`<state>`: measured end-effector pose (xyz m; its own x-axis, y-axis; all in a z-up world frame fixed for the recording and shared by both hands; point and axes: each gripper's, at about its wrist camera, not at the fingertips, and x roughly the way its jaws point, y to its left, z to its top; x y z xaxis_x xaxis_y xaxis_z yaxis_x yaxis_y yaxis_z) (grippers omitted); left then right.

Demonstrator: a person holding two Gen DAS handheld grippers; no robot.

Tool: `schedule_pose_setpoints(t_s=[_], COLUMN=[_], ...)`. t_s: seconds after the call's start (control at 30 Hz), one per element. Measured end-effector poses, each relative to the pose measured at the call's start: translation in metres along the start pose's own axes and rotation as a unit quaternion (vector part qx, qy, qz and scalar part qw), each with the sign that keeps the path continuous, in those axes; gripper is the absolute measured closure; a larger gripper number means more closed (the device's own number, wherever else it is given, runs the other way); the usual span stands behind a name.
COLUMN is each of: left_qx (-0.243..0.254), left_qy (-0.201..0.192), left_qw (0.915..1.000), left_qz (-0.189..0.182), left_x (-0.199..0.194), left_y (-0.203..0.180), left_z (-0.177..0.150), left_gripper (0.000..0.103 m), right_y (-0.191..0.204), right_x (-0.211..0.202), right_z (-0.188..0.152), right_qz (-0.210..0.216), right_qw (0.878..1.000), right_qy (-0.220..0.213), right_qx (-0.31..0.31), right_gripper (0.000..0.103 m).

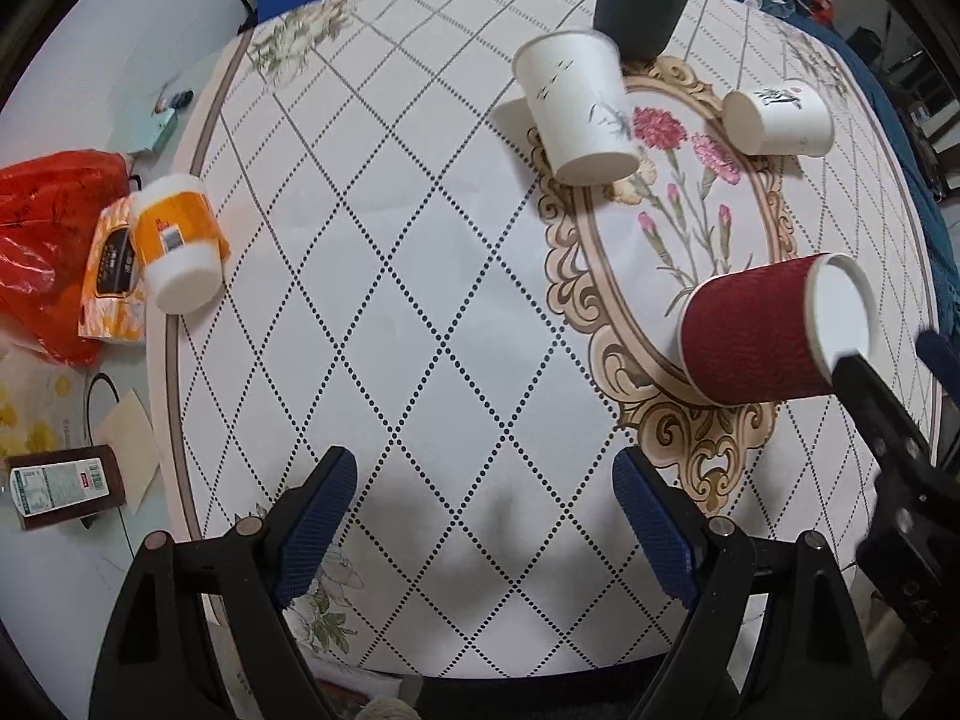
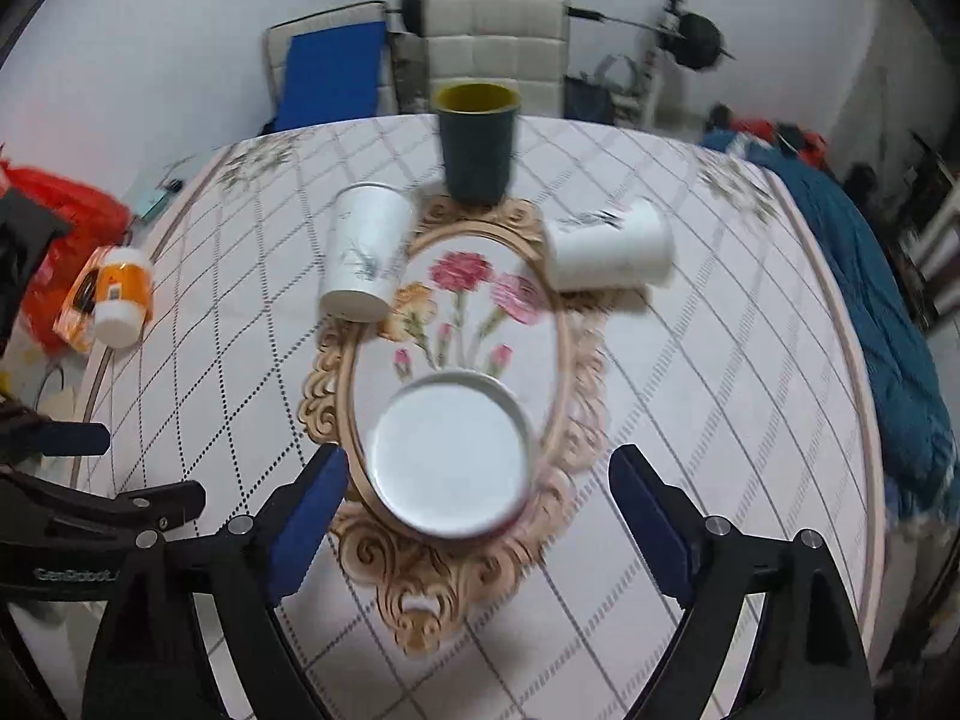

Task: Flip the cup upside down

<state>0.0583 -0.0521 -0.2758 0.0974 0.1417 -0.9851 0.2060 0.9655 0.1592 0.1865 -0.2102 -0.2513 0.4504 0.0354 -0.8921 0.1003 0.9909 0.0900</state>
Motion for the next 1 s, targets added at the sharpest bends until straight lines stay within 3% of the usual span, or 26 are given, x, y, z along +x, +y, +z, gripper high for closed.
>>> schedule_pose_setpoints(t_s=[0.07, 0.17, 0.3, 0.53, 0.67, 1.0], left_qx=[-0.002, -0.002, -0.002, -0.023, -0.026, -0.037], left_qy=[-0.007, -0.020, -0.047, -0.100, -0.133, -0.212], left_qw=[1.0000, 0.9997, 0.9987, 0.9945, 0.9907, 0.9765], left_qz=[-0.006, -0.013, -0.018, -0.017, 0.001, 0.012], left_x=[-0.008, -0.023, -0.050, -0.105, -0.143, -0.241], left_y=[-0.002, -0.007, -0.019, -0.031, -0.036, -0.035], left_z=[-0.004, -0.011, -0.022, -0.051, -0.076, -0.147], left_gripper=[0.015, 0.006, 0.006, 0.006, 0.006, 0.006], right_y=[-0.009, -0.019, -0.031, -0.048, -0.053, -0.058], right_x=[-0.012, -0.028, -0.054, -0.119, -0.159, -0.279], right_z=[-0.005, -0.013, -0.022, -0.030, -0.037, -0.064], right_qz=[-0.011, -0.021, -0.047, -0.047, -0.042, -0.042], right_qw=[0.999, 0.998, 0.997, 0.997, 0.997, 0.996], right_qy=[0.024, 0.039, 0.044, 0.005, -0.014, -0.064], right_qx=[0.020, 0.039, 0.051, 0.058, 0.056, 0.038], right_gripper=[0.009, 0.008, 0.008, 0.008, 0.008, 0.008])
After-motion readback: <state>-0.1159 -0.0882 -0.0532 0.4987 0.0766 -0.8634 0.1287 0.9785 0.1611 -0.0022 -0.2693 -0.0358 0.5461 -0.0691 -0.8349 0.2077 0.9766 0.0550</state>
